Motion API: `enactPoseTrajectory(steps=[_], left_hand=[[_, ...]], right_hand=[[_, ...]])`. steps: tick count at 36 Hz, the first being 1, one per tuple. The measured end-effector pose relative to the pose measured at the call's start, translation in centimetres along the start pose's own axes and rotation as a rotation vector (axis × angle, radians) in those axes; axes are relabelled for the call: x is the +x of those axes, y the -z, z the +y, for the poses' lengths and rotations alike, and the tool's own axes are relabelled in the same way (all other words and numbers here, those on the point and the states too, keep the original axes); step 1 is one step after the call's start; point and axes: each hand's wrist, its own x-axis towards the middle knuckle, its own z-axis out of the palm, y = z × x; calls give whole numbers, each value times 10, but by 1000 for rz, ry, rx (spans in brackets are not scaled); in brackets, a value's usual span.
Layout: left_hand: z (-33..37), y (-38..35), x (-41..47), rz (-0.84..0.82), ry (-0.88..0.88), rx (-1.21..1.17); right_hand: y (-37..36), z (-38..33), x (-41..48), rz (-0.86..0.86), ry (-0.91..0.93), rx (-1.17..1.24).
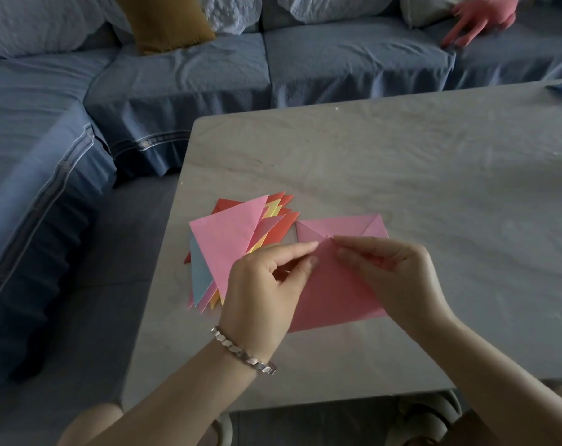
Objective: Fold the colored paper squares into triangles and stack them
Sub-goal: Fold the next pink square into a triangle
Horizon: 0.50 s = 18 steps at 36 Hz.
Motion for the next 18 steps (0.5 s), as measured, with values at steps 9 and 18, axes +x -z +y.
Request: enactPoseTrajectory(steps=[9, 18], left_hand=[[-3, 2, -1, -51, 105, -23], [-39, 15, 1, -72, 517, -185]], right_hand=[[-3, 1, 3, -132, 23, -90], [-30, 11, 22, -284, 232, -510]])
